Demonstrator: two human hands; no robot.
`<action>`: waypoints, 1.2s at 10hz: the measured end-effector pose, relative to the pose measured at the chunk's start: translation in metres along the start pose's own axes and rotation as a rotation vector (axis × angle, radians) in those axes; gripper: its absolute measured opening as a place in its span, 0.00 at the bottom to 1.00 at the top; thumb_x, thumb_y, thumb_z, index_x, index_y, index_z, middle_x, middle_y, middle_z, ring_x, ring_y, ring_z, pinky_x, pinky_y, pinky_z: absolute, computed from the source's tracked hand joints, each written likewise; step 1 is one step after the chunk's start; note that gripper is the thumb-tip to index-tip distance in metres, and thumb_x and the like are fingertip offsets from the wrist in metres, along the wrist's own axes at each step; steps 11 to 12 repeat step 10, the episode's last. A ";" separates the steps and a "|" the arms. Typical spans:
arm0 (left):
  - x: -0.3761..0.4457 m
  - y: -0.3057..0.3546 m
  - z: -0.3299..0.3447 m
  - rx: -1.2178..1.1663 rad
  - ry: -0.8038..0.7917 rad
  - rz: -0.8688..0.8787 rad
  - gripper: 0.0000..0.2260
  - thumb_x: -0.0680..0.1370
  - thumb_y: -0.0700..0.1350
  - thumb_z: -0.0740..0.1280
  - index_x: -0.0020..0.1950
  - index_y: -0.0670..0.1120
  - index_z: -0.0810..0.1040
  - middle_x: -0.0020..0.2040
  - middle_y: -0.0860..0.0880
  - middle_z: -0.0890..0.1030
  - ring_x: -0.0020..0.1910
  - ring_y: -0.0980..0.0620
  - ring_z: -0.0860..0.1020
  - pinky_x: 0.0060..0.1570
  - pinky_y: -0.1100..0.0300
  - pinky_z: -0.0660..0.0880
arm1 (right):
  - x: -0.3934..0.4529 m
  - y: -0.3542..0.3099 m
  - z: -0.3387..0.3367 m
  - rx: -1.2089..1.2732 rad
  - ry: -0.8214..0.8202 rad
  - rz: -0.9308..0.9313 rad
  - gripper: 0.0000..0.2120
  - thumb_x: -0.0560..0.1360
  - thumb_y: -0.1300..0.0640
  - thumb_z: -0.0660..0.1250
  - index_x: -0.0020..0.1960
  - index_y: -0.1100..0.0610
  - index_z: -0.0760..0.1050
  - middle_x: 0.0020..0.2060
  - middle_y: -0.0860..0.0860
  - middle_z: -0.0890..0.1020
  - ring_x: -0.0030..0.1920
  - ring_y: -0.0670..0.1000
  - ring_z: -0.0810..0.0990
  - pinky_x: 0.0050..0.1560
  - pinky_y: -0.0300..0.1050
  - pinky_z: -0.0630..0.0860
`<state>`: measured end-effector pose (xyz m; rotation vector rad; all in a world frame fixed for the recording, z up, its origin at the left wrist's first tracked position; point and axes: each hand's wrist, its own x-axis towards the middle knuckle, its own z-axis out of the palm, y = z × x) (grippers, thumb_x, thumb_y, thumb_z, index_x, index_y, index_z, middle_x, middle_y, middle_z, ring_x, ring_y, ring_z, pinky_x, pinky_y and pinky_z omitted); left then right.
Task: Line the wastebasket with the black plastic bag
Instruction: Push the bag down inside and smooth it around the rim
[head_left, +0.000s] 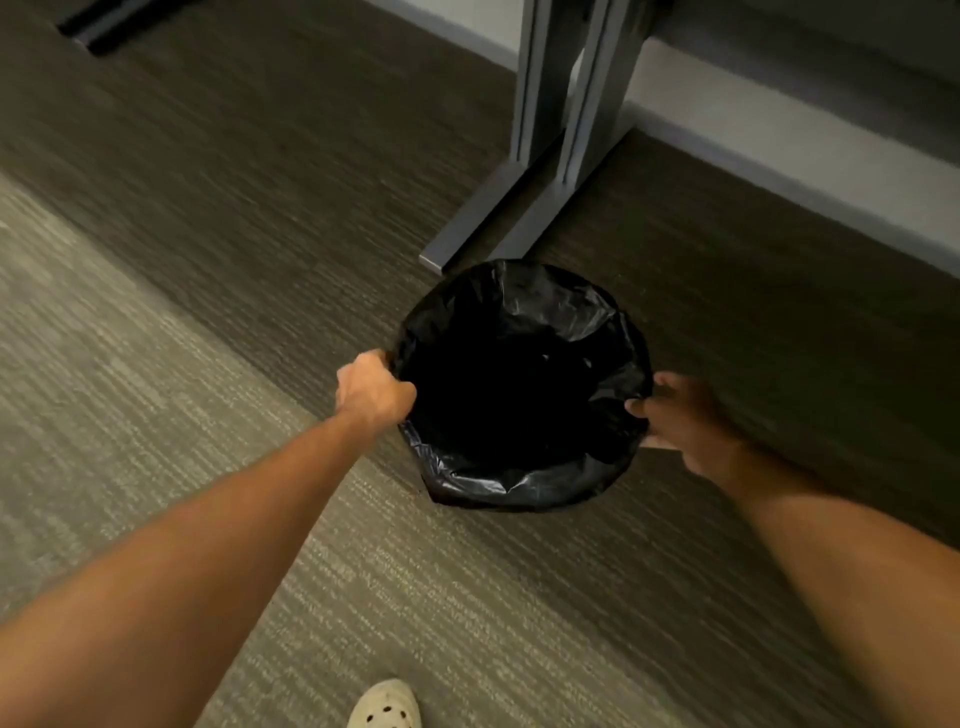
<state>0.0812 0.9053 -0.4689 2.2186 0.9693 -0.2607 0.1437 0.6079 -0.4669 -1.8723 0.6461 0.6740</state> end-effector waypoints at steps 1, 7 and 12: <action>0.023 0.020 0.012 0.024 -0.029 0.033 0.14 0.72 0.41 0.68 0.57 0.42 0.79 0.54 0.36 0.80 0.54 0.37 0.79 0.51 0.57 0.74 | 0.021 -0.009 -0.007 0.014 0.025 0.006 0.30 0.76 0.68 0.65 0.75 0.59 0.59 0.70 0.59 0.70 0.65 0.62 0.74 0.54 0.57 0.76; 0.036 0.049 0.039 0.257 -0.074 0.118 0.15 0.76 0.40 0.65 0.62 0.43 0.76 0.55 0.37 0.81 0.55 0.38 0.79 0.49 0.53 0.75 | 0.039 0.002 -0.014 0.032 0.057 -0.009 0.18 0.77 0.68 0.63 0.67 0.63 0.68 0.54 0.56 0.74 0.53 0.56 0.75 0.49 0.51 0.75; 0.016 0.040 0.040 0.312 0.015 0.283 0.27 0.77 0.46 0.60 0.75 0.44 0.57 0.66 0.34 0.68 0.61 0.32 0.71 0.58 0.43 0.71 | 0.029 0.013 -0.011 -0.306 0.207 -0.160 0.25 0.79 0.53 0.61 0.74 0.59 0.62 0.71 0.61 0.68 0.70 0.62 0.68 0.67 0.55 0.69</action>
